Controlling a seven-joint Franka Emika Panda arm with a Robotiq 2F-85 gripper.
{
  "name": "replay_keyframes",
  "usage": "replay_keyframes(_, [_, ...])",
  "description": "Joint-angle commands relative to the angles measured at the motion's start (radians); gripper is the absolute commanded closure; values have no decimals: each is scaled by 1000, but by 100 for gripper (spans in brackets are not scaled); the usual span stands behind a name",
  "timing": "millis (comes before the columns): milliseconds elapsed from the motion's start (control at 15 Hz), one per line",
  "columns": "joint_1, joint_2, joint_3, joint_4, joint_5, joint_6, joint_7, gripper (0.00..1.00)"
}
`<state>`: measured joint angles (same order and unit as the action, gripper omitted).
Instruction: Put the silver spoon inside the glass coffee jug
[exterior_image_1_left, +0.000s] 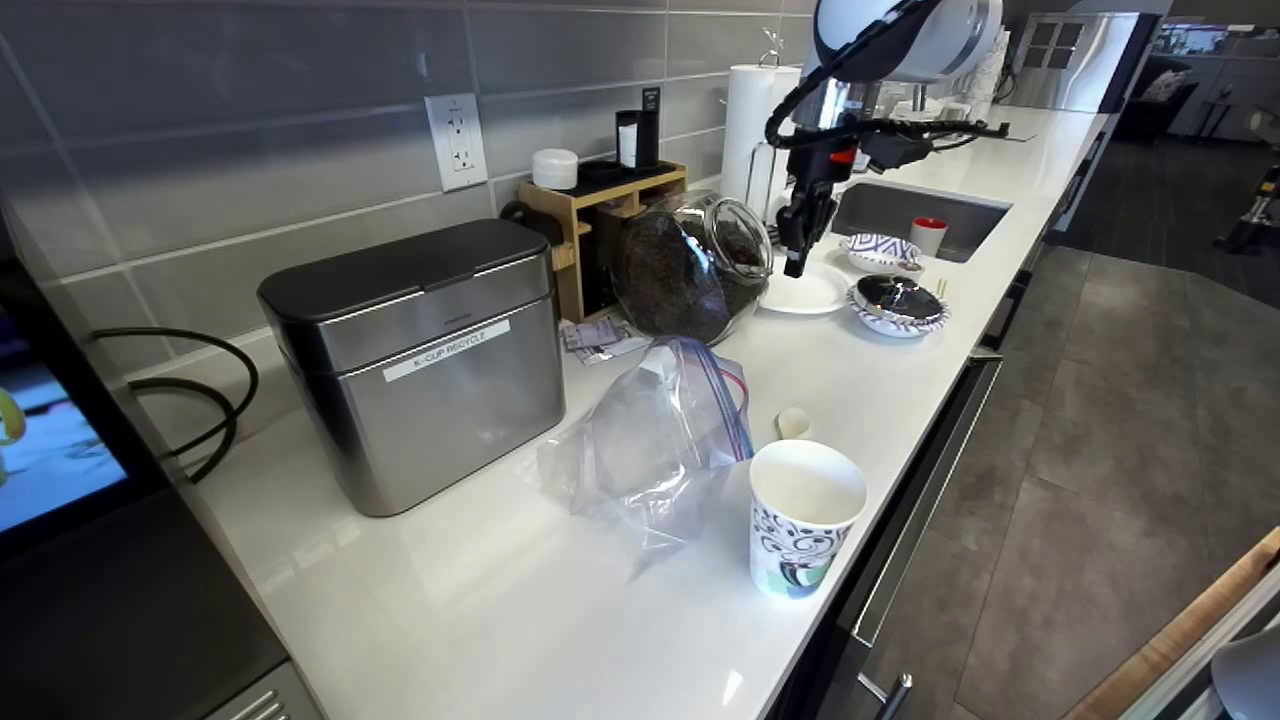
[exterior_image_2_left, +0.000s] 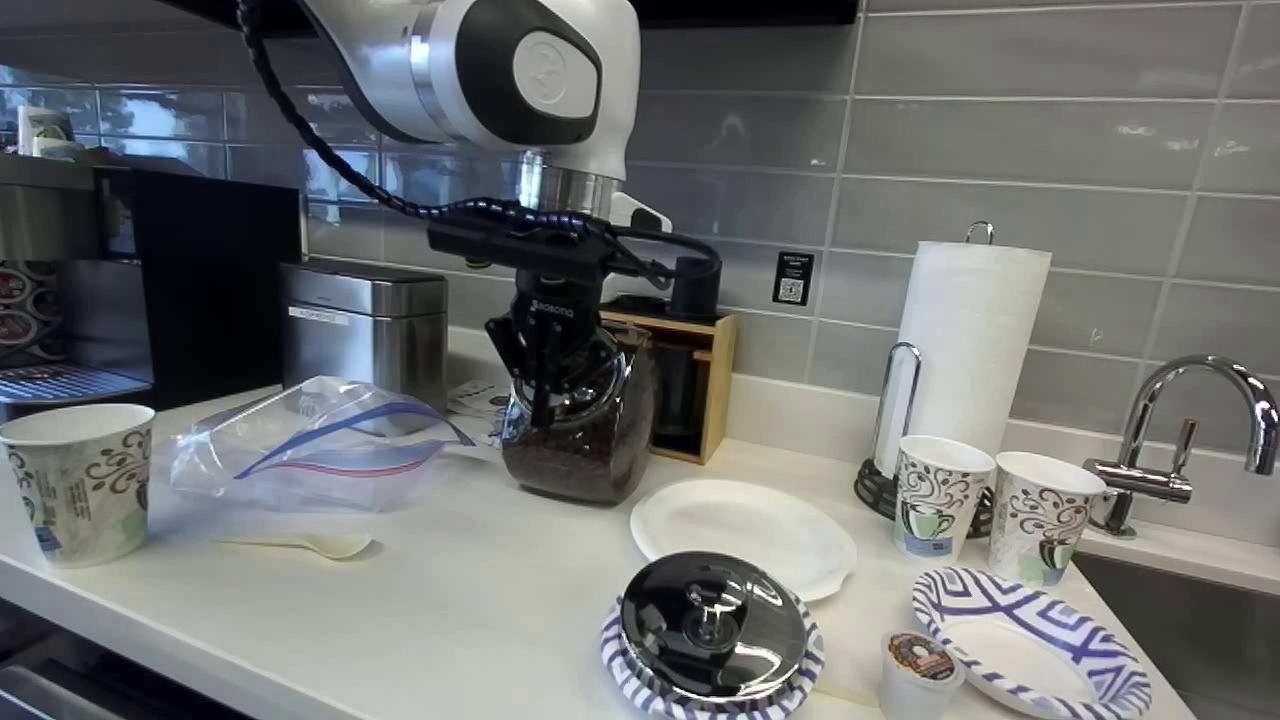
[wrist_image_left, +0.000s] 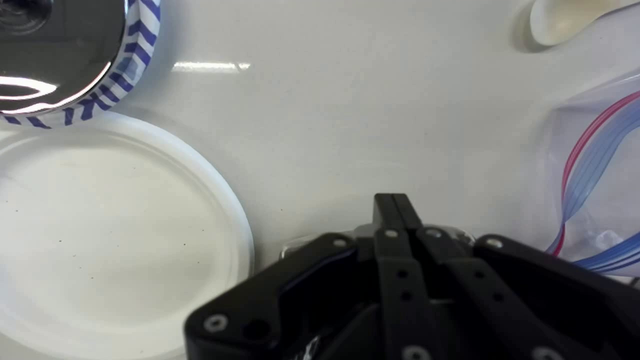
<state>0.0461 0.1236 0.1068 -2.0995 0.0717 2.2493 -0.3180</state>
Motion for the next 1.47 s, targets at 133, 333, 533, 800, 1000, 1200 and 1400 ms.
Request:
replay_keyframes(133, [7, 22, 0, 14, 14, 16, 13, 100])
replay_keyframes(333, [6, 25, 1, 19, 28, 16, 12, 100])
replay_keyframes(533, [4, 30, 3, 27, 56, 21, 11, 100])
replay_keyframes(800, [3, 43, 3, 42, 90, 35, 15, 100])
replay_keyframes(1000, [3, 52, 2, 49, 97, 50, 21, 100])
replay_keyframes(1200, [2, 56, 3, 47, 103, 61, 20, 100])
replay_keyframes(1400, [-5, 31, 2, 33, 120, 67, 5, 100])
